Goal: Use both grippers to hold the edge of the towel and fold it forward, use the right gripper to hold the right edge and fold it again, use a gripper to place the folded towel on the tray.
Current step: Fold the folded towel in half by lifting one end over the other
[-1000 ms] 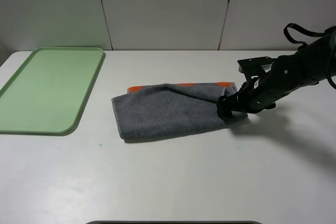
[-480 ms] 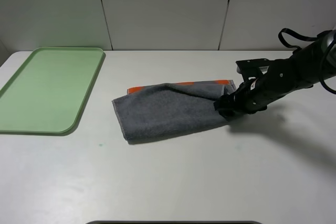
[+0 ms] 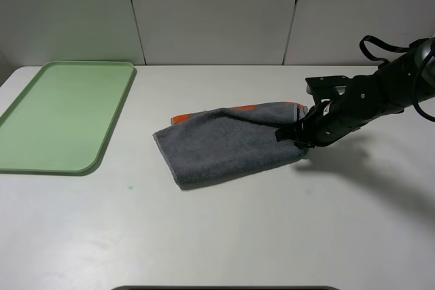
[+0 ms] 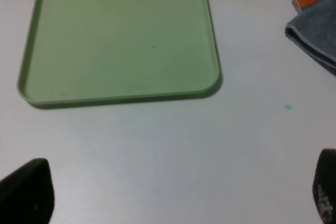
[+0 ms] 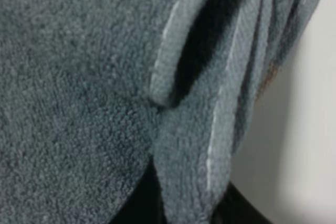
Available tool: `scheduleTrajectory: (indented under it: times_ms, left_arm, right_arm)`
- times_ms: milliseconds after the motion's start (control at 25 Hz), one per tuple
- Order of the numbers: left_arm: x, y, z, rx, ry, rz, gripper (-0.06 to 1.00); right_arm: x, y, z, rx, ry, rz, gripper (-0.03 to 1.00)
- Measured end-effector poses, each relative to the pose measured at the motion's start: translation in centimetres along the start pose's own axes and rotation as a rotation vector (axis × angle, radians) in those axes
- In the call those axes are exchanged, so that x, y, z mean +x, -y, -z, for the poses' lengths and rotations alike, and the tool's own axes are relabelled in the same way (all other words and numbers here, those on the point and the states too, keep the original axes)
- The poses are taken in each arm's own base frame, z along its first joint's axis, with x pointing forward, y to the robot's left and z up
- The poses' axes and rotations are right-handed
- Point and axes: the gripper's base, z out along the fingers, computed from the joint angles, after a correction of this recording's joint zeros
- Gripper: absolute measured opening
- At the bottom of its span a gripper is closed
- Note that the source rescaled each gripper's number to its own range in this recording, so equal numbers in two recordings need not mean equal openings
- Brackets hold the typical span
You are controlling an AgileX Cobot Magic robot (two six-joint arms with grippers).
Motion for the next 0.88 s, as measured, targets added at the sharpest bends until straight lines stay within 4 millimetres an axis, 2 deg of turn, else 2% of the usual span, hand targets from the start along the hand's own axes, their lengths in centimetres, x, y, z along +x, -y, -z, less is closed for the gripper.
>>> scheduleTrajectory:
  times_ms: [200, 880]
  left_arm:
    - [0.0, 0.0, 0.0, 0.000, 0.000, 0.000, 1.00]
    - [0.0, 0.0, 0.0, 0.000, 0.000, 0.000, 1.00]
  right_arm:
    - [-0.1, 0.0, 0.5, 0.001, -0.008, 0.021, 0.11]
    - [-1.1, 0.1, 4.5, 0.011, -0.003, 0.101, 0.11]
